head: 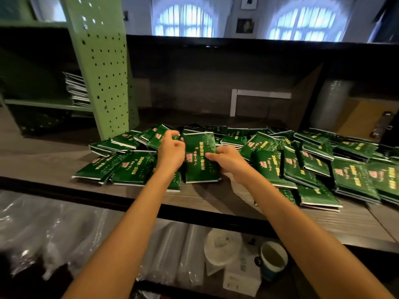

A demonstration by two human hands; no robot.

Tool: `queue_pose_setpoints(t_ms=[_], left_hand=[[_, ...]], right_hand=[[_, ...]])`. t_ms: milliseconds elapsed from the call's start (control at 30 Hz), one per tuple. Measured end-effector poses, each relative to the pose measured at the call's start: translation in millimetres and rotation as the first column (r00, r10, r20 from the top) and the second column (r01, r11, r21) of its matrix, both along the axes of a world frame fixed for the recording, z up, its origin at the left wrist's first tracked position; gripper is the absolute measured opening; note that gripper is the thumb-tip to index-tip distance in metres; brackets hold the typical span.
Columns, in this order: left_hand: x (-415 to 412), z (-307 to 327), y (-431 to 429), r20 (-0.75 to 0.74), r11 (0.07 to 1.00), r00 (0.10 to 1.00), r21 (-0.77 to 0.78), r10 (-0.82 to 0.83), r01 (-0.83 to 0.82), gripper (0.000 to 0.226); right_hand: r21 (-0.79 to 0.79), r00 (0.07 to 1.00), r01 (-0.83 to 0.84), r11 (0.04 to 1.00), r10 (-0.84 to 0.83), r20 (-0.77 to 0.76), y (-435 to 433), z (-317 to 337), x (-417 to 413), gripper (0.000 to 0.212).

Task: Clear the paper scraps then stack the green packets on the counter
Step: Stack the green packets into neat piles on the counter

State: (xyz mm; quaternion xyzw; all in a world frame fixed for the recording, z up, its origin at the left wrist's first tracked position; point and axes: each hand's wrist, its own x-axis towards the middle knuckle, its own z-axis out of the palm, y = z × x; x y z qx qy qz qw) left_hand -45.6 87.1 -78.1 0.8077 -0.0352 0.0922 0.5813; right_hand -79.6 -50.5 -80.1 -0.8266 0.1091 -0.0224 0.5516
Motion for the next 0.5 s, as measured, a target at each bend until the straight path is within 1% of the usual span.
queue_pose_setpoints(t_ms=[33,67,100,133,167,200,233,267,300,367,433,500], left_hand=[[2.5,-1.5,4.1,0.002,0.987,0.999,0.151,0.051,-0.051,0.034],[4.6,-3.6,9.4,0.004,0.939,0.996,0.331,0.093,-0.089,0.033],[5.3,-5.7,15.0,0.003,0.856,0.993,0.507,0.114,-0.100,0.030],[5.1,-7.9,19.8,-0.006,0.755,0.993,0.650,0.120,-0.088,0.026],[3.9,-9.9,23.3,-0.029,0.664,0.992,0.746,0.124,-0.062,0.026],[2.6,-11.6,25.2,-0.053,0.600,0.989,0.799,0.136,-0.040,0.031],[1.5,-12.5,25.6,-0.074,0.572,0.986,0.820,0.147,-0.024,0.038],[2.0,-13.3,25.5,-0.090,0.568,0.984,0.823,0.152,-0.012,0.046],[2.0,-12.8,25.0,-0.106,0.581,0.984,0.814,0.146,0.002,0.054],[3.5,-11.8,23.1,-0.132,0.635,0.985,0.772,0.109,0.033,0.065],[4.6,-10.3,21.5,-0.159,0.695,0.984,0.716,0.077,0.061,0.069],[6.5,-8.7,18.9,-0.218,0.739,0.975,0.664,0.045,0.114,0.070]], right_hand=[[-0.013,0.998,0.049,0.999,-0.048,0.026,-3.1,-0.8,3.3,0.014],[-0.020,0.994,0.099,0.995,-0.098,0.042,-5.5,-0.9,5.3,0.017],[-0.037,0.989,0.134,0.990,-0.131,0.063,-8.6,-1.3,6.8,0.020],[-0.056,0.987,0.147,0.988,-0.142,0.075,-9.0,0.3,5.6,0.017],[-0.062,0.984,0.156,0.986,-0.150,0.098,-8.7,0.2,5.2,0.011],[-0.066,0.981,0.171,0.983,-0.164,0.104,-8.0,1.3,3.3,0.026],[-0.053,0.980,0.170,0.984,-0.163,0.110,-8.9,-0.4,3.9,0.040],[-0.038,0.981,0.159,0.986,-0.154,0.116,-8.4,-2.2,3.8,0.047],[-0.032,0.980,0.161,0.986,-0.155,0.126,-9.0,-4.7,4.7,0.050],[0.003,0.977,0.158,0.987,-0.156,0.143,-11.0,-7.6,5.8,0.051],[0.016,0.977,0.154,0.988,-0.155,0.149,-12.4,-7.0,5.0,0.048],[0.034,0.973,0.163,0.986,-0.166,0.160,-17.3,-6.8,5.0,0.047]])
